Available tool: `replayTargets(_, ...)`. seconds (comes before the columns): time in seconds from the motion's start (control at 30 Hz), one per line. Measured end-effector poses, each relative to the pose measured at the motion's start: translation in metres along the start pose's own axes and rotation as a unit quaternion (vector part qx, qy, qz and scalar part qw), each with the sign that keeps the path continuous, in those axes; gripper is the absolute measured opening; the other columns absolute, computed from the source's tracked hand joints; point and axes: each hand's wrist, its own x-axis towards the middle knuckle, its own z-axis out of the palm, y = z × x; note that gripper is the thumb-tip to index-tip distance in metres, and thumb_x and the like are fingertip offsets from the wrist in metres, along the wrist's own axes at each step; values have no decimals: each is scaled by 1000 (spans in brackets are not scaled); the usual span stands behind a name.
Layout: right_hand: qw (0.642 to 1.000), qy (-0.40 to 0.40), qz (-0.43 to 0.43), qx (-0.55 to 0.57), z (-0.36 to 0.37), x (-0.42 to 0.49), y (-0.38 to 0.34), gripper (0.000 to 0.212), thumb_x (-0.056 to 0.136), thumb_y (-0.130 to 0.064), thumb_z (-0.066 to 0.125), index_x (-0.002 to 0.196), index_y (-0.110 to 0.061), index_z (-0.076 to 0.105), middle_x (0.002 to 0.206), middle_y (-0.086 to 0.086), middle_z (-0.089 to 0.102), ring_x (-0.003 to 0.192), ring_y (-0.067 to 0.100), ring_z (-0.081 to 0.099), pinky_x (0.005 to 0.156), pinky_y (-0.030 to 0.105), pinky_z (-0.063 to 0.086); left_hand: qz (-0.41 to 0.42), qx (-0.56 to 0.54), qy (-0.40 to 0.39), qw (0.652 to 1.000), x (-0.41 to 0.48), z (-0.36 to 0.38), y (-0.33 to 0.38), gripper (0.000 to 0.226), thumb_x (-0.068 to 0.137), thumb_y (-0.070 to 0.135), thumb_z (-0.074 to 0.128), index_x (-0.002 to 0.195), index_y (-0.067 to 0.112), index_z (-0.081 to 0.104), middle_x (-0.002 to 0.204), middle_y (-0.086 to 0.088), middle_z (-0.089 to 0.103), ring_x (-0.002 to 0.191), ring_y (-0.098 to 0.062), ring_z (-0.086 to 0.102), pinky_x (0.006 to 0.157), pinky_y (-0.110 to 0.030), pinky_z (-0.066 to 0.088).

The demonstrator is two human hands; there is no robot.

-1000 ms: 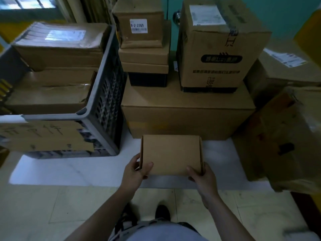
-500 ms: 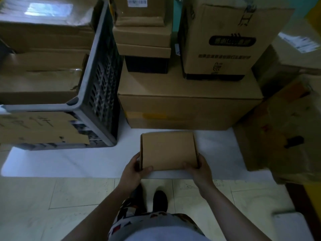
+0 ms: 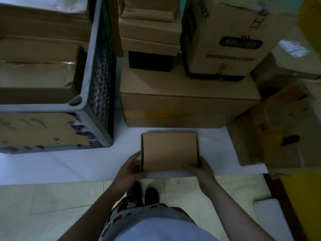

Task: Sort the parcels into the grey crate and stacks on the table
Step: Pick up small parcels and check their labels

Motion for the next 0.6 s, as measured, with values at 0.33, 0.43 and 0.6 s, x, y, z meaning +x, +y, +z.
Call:
replayTargets(0.33, 999, 36, 27, 14, 7, 2, -1, 50, 78, -13, 82, 124, -15, 63, 115, 1, 71, 107, 20, 65, 102, 40, 49, 14, 43, -27, 999, 11, -11, -5, 67, 84, -12, 71, 135, 25, 49, 114, 0, 69, 95, -3, 70, 83, -22, 55)
replayTargets(0.43, 998, 44, 19, 30, 10, 1, 0, 44, 81, -10, 80, 121, -16, 62, 114, 0, 70, 107, 18, 64, 99, 35, 48, 8, 47, -31, 998, 12, -13, -5, 66, 84, -10, 72, 137, 23, 49, 117, -1, 70, 99, -6, 69, 84, -22, 55)
replayTargets(0.6, 999, 17, 4, 29, 8, 0, 0, 50, 80, -10, 80, 126, -15, 61, 117, 0, 69, 107, 16, 63, 88, 27, 47, -1, 62, -23, 998, 8, -7, -1, 74, 76, -6, 81, 138, 22, 51, 120, 0, 68, 108, -12, 66, 84, -22, 56)
